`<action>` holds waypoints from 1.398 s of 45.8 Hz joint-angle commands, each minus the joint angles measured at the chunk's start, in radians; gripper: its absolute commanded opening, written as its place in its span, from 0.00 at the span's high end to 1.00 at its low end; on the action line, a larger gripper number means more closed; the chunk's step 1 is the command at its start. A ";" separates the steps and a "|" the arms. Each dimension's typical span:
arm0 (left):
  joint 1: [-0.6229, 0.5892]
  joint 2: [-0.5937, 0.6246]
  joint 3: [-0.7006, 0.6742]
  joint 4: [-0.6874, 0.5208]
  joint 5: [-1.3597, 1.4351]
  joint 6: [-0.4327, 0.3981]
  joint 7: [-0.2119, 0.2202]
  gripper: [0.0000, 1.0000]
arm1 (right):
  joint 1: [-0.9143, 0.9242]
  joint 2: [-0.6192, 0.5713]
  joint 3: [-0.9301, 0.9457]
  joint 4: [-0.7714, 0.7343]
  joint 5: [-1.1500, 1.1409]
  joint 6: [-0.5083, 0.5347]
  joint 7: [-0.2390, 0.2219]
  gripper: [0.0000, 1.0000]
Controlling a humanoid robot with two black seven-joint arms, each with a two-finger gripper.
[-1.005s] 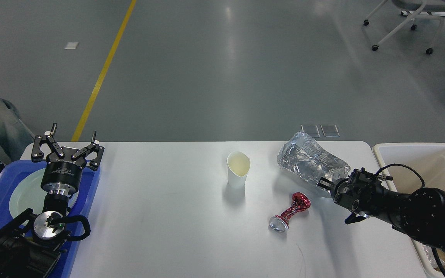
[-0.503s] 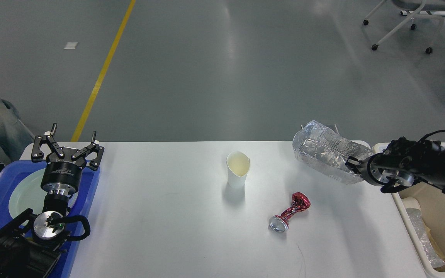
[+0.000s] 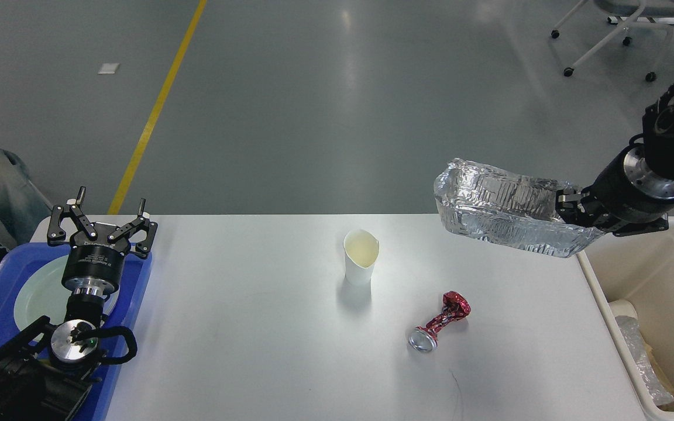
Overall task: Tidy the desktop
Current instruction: 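Lift the foil packet and drop it into the white bin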
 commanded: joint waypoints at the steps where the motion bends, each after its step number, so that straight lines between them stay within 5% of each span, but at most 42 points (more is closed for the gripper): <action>1: 0.000 0.000 0.000 0.000 -0.001 0.000 0.000 0.04 | 0.202 0.016 -0.003 0.129 -0.006 0.059 0.004 1.00; 14: 0.000 0.000 0.000 0.000 -0.001 0.000 0.000 0.04 | 0.325 0.016 -0.014 0.163 -0.006 0.146 0.107 1.00; 24: 0.003 0.000 0.000 0.000 -0.001 0.000 0.000 0.04 | 0.324 0.008 -0.095 0.148 -0.007 0.117 0.102 1.00; 33: 0.003 0.000 0.000 0.000 0.001 0.000 0.000 0.04 | 0.195 -0.142 -0.308 0.071 -0.024 -0.041 0.096 1.00; 43: 0.003 0.000 0.000 0.000 0.000 0.000 0.000 0.04 | -0.151 -0.415 -0.287 -0.235 -0.122 -0.125 0.091 1.00; 49: 0.003 0.000 0.000 0.000 0.001 0.000 0.000 0.04 | -0.475 -0.518 -0.122 -0.465 -0.123 -0.203 0.094 1.00; 64: 0.003 0.000 0.000 0.000 0.001 0.000 0.000 0.04 | -1.303 -0.431 0.510 -0.984 -0.113 -0.349 0.096 1.00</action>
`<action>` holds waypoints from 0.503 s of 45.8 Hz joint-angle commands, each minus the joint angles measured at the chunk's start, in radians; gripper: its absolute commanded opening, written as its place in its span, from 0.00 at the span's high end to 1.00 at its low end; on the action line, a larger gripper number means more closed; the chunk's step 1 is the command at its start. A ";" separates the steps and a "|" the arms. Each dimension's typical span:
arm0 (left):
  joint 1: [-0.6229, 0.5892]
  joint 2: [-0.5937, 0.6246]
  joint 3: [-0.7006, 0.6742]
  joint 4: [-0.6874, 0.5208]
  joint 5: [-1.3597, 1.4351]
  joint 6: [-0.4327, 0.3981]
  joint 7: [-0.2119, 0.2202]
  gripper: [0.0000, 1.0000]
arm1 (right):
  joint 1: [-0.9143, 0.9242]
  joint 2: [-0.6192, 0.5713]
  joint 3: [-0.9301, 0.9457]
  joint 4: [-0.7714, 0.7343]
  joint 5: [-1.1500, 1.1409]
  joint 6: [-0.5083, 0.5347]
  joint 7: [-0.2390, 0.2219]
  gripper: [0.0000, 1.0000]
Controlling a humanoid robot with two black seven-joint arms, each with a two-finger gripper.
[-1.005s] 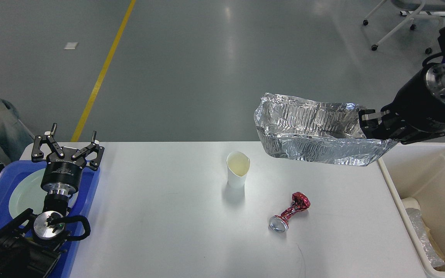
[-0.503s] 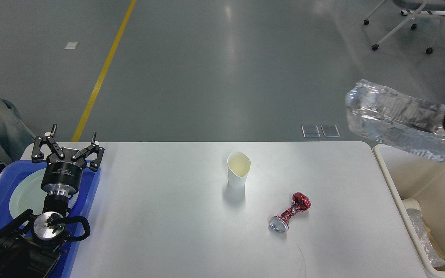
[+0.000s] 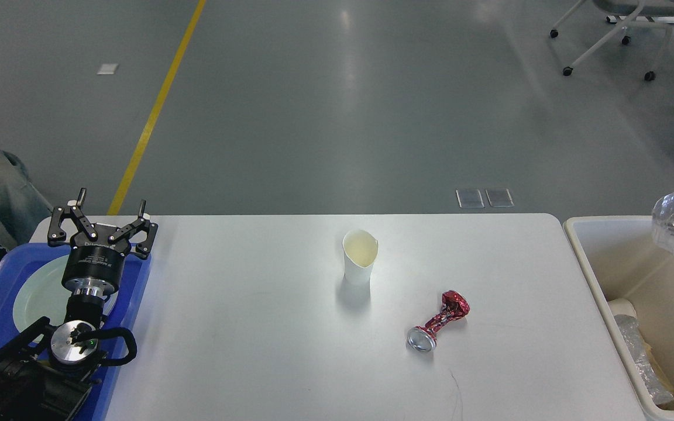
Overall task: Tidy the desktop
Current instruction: 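Lift the foil packet and drop it into the white bin, then open the right gripper in the bin and raise it out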
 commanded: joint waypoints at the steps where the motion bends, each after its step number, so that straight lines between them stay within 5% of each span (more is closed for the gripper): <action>1: 0.000 0.000 0.000 0.000 0.000 0.000 0.000 0.04 | -0.292 0.095 0.214 -0.211 0.000 -0.063 0.001 1.00; 12: 0.000 0.000 0.000 0.000 -0.002 0.000 0.000 0.04 | -0.650 0.371 0.403 -0.607 0.005 -0.230 -0.001 1.00; 23: 0.000 0.000 0.000 0.000 0.000 0.000 0.000 0.04 | -0.716 0.447 0.448 -0.656 0.006 -0.288 -0.011 1.00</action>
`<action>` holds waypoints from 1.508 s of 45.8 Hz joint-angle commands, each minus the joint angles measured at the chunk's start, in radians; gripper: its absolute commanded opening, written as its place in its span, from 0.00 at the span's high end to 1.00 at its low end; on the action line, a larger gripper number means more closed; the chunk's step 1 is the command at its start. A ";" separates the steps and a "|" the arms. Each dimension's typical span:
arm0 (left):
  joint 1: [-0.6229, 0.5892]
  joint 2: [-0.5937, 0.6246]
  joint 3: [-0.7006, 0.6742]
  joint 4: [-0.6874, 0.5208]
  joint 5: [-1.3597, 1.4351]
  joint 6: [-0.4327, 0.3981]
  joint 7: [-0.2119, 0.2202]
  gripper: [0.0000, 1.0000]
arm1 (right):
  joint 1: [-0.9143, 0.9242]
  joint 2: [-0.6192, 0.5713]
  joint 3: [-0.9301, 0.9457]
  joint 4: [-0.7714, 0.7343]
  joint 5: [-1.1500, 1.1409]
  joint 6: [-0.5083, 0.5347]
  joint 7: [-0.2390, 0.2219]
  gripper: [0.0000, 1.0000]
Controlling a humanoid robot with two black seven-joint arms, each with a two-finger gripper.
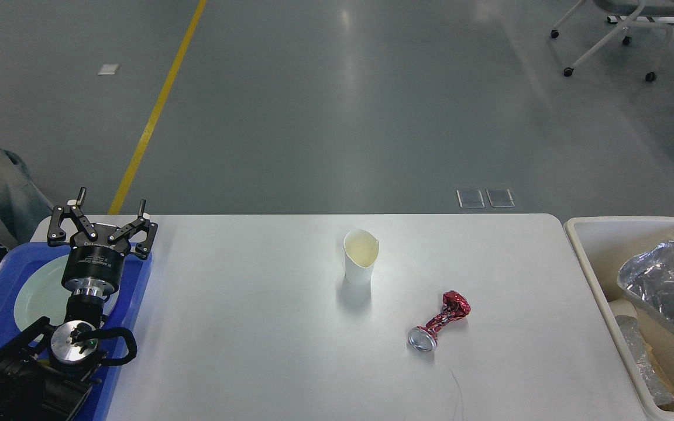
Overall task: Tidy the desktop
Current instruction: 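Open the right gripper in the bin and raise it out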
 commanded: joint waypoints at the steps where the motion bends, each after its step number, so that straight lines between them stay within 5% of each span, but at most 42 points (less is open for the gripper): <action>1: 0.000 0.000 0.000 0.000 0.000 0.000 0.000 0.04 | -0.038 0.032 0.023 -0.008 0.002 -0.021 -0.006 1.00; 24: 0.000 0.000 0.000 0.000 0.000 0.000 0.000 0.04 | -0.069 0.039 0.063 0.000 0.002 -0.041 -0.011 1.00; 33: 0.000 0.000 0.000 0.000 0.000 0.000 0.000 0.04 | -0.072 0.041 0.060 0.003 0.002 -0.116 -0.006 0.00; 48: 0.000 0.000 0.000 0.000 0.000 0.000 0.000 0.04 | -0.014 0.007 0.044 0.038 -0.022 -0.055 -0.002 0.00; 60: 0.000 0.000 0.000 0.000 0.000 0.000 0.000 0.04 | 0.218 -0.074 0.001 0.107 -0.261 0.263 0.000 0.00; 69: 0.000 0.000 0.000 0.000 -0.001 0.000 0.000 0.04 | 0.537 -0.226 -0.045 0.466 -0.490 0.462 -0.008 0.00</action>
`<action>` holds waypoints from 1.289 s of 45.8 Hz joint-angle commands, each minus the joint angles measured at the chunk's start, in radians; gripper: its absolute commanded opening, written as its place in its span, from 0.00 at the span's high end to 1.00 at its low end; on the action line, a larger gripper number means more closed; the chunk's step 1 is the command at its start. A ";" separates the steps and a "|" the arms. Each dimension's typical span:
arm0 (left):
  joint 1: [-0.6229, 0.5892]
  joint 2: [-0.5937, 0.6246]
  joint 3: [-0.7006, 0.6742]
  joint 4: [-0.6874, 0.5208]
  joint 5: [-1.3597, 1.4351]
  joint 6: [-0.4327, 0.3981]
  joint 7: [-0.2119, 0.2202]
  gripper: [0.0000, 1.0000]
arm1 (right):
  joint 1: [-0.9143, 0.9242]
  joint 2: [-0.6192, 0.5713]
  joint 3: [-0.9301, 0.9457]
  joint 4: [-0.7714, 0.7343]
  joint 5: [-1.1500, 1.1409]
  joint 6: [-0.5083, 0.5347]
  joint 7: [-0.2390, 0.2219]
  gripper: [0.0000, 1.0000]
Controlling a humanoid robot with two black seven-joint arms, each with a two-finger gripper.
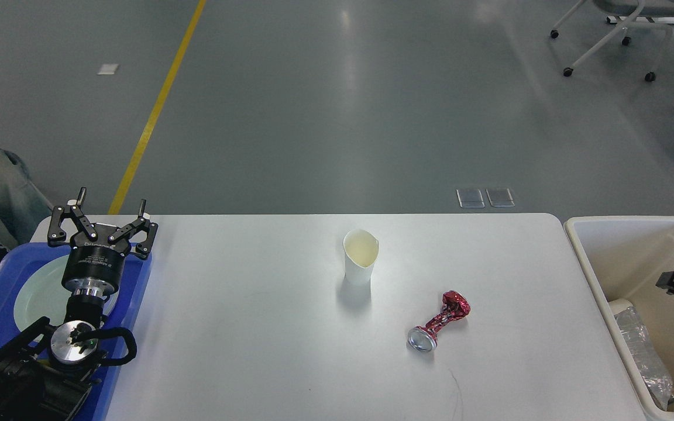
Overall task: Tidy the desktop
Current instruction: 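Open the right gripper in the bin and raise it out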
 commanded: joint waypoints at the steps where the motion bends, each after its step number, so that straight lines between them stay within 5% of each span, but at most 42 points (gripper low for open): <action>1: 0.000 0.000 0.000 0.000 -0.001 0.000 0.000 0.04 | 0.210 -0.088 -0.040 0.233 -0.143 0.122 -0.009 0.00; 12: 0.000 0.000 0.000 0.000 -0.001 0.001 0.000 0.04 | 0.661 -0.073 -0.279 0.511 -0.157 0.438 -0.011 0.00; 22: 0.000 0.000 0.000 0.000 0.000 0.000 0.000 0.04 | 1.031 0.001 -0.428 0.766 -0.015 0.592 -0.016 0.00; 43: 0.000 0.000 0.000 0.000 0.000 0.000 0.000 0.04 | 1.542 0.291 -0.619 1.094 0.406 0.586 -0.055 0.00; 59: 0.000 0.000 0.000 0.000 0.000 0.000 0.000 0.04 | 1.663 0.277 -0.660 1.238 0.487 0.406 -0.054 0.00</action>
